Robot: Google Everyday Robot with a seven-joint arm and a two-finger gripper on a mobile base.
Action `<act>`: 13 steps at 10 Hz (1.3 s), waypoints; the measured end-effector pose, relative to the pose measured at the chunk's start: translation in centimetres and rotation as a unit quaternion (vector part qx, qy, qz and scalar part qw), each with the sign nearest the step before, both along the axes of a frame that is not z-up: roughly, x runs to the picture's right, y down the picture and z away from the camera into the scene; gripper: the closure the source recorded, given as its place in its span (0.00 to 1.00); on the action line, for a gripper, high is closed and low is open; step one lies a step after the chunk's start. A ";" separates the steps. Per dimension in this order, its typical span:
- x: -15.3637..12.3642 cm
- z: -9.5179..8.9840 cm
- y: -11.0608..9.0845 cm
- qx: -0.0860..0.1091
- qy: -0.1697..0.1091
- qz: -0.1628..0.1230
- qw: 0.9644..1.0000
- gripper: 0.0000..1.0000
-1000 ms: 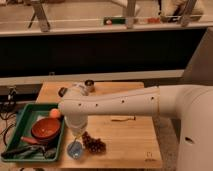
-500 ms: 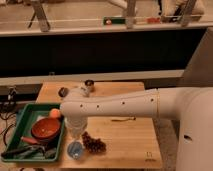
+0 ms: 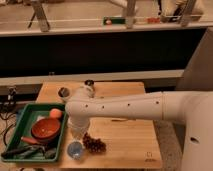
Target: Place fork in plastic cup
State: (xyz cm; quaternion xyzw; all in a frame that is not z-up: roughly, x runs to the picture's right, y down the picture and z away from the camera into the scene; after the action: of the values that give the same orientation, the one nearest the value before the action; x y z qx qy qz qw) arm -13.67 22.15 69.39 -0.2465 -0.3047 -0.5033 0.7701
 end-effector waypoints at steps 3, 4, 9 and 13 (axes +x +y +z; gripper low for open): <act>0.2 0.2 0.1 0.026 -0.044 -0.009 0.999 1.00; 0.4 0.2 0.2 0.032 -0.056 -0.016 0.998 1.00; -0.5 0.3 1.3 0.043 -0.097 -0.046 0.993 0.80; -0.8 0.5 1.7 0.051 -0.104 -0.045 0.992 0.38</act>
State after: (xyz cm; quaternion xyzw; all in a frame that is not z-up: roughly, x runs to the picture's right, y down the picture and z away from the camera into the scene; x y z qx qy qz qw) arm -14.48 23.86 69.86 -0.1667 -0.3460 -0.5748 0.7225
